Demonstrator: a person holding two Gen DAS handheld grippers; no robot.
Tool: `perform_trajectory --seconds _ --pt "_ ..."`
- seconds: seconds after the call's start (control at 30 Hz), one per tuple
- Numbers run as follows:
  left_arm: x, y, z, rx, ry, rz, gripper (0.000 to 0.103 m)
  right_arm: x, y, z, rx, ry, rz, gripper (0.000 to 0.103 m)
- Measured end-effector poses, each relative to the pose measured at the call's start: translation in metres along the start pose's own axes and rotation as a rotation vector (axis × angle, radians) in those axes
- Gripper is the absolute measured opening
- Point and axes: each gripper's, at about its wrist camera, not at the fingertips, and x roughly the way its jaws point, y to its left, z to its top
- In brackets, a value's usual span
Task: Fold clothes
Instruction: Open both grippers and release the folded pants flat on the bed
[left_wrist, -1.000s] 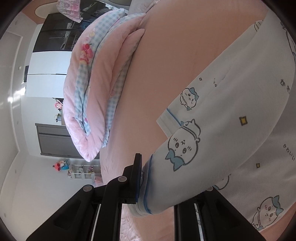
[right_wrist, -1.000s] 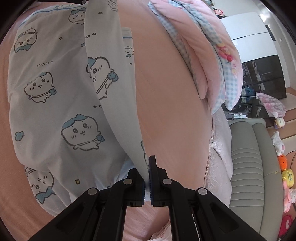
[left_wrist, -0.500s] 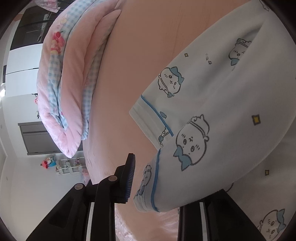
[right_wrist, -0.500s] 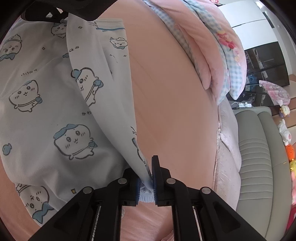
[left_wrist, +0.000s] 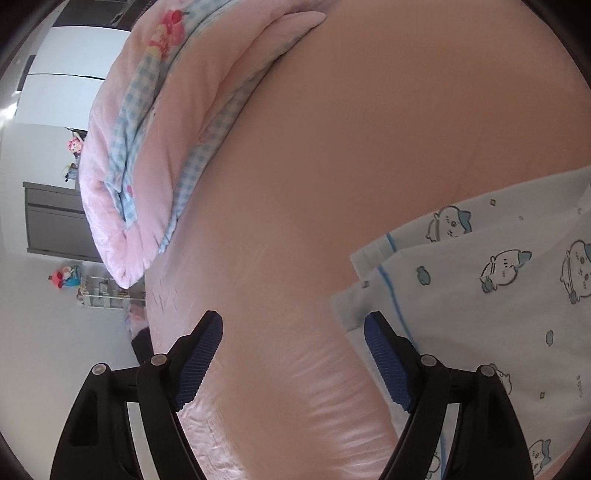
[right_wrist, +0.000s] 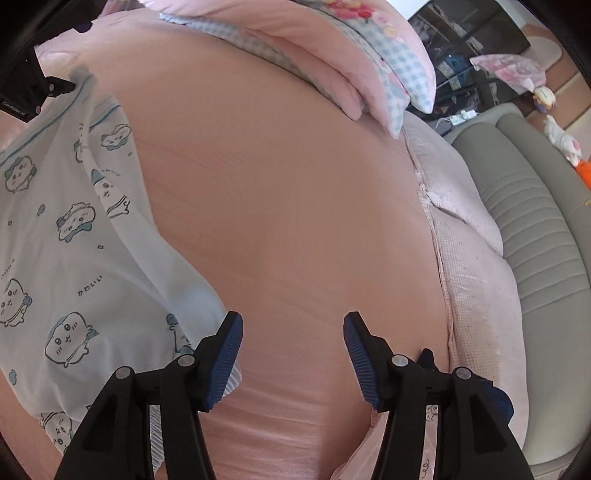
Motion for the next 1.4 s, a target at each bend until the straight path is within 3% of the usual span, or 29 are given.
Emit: perform_trajectory --seconds 0.1,0.3,0.43,0.77,0.93,1.13,1.4 --pt "-0.007 0.004 0.009 -0.007 -0.012 0.028 0.079 0.0 -0.007 -0.002 0.038 0.011 0.04 0.056" --pt "-0.023 -0.001 0.007 -0.009 -0.028 0.003 0.079 -0.004 -0.004 -0.012 0.023 0.014 0.031 0.056" --pt "-0.034 -0.01 -0.004 0.021 -0.03 0.018 0.079 -0.011 -0.003 -0.016 0.007 0.016 0.019 0.056" --pt "-0.066 -0.016 -0.044 -0.011 -0.004 -0.019 0.079 -0.05 -0.002 -0.022 -0.013 -0.017 -0.007 0.056" --pt "-0.091 -0.022 -0.067 -0.042 -0.011 -0.018 0.079 -0.077 0.003 -0.025 -0.037 -0.046 -0.012 0.056" --pt "-0.121 -0.032 -0.102 -0.136 0.001 -0.074 0.079 -0.122 0.024 -0.041 -0.113 -0.111 -0.048 0.056" --pt "-0.182 -0.034 -0.15 -0.183 -0.034 -0.015 0.079 -0.197 0.025 -0.062 -0.15 -0.225 -0.147 0.056"
